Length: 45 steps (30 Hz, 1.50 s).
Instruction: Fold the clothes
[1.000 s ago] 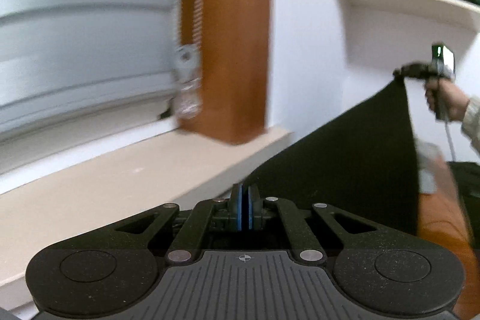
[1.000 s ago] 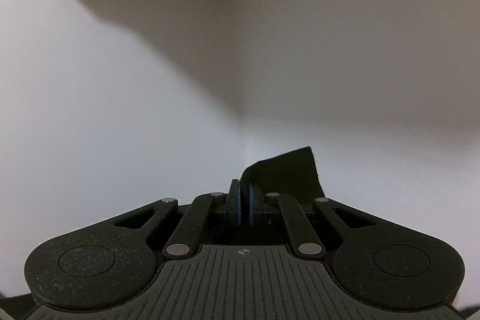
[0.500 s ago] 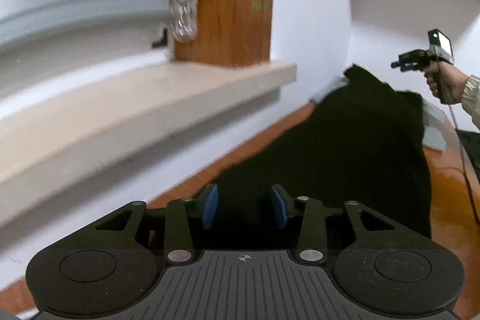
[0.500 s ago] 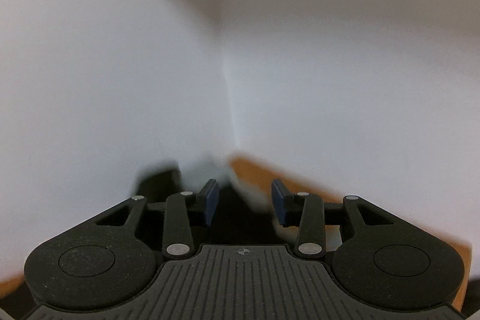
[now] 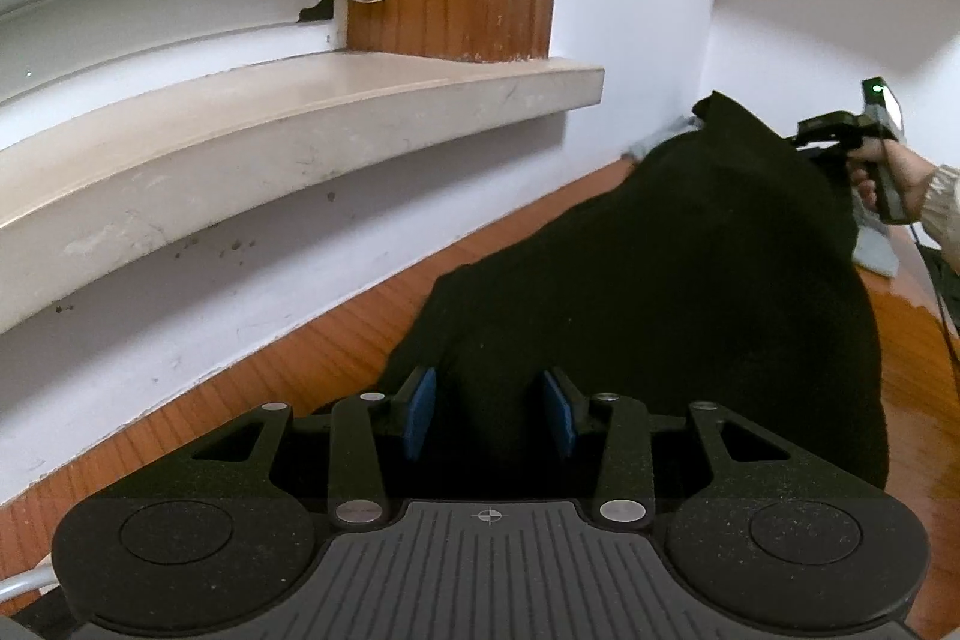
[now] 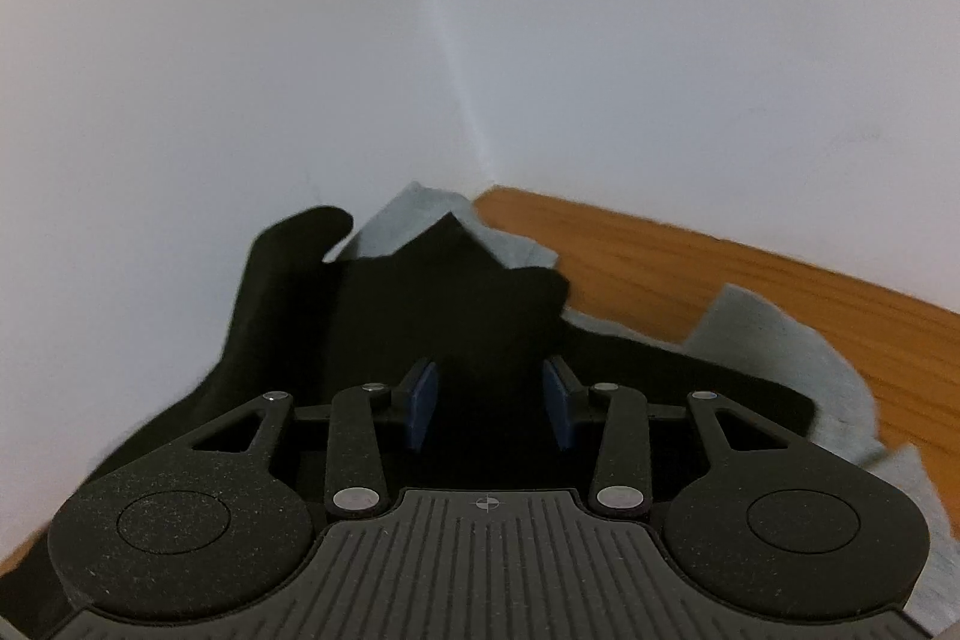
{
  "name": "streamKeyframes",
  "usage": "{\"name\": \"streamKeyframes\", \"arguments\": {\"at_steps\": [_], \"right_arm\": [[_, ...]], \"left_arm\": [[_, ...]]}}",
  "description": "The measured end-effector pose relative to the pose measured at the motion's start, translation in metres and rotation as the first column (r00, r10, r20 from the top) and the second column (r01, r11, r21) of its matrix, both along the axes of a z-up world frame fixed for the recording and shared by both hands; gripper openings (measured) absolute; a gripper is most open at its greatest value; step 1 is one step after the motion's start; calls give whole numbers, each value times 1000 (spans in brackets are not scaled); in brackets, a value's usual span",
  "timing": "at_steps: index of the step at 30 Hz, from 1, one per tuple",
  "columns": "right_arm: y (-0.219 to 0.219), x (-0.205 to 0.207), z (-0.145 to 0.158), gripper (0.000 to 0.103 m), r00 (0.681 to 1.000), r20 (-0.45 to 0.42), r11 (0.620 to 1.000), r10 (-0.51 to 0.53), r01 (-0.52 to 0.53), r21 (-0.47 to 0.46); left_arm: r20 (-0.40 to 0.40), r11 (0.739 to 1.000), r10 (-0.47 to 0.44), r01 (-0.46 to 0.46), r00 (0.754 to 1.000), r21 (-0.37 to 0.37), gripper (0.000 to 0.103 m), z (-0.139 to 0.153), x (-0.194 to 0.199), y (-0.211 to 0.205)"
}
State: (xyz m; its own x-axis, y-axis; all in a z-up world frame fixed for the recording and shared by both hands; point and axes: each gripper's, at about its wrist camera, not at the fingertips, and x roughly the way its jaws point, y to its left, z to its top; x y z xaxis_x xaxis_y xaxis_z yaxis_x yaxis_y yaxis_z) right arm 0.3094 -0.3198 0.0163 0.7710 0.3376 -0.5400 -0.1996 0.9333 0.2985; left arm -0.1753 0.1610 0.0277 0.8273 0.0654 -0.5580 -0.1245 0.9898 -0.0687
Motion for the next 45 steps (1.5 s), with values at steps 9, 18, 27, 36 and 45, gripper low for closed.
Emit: {"name": "streamKeyframes", "arguments": {"at_steps": [9,18,27,36,45], "right_arm": [[-17,-60,66,5,946,299,981,-126,163,-101],[-76,-56,14,40,971,63,972,-233,235,-29],[-97,-91,-4,46,990,60,983,-124,114,143],[-81,-66,-2,50,984,18,975,-177,173,141],[-55,-65,11,11,984,74,986,-162,157,62]], "left_arm": [[-4,1000,-2,2,1000,-6,47,0,0,1],[-12,1000,-9,8,1000,-7,51,-2,1,0],[-17,1000,-12,12,1000,-12,53,-2,2,0],[-18,1000,-16,16,1000,-10,54,-3,2,1],[-15,1000,-17,17,1000,-15,55,-3,1,0]]}}
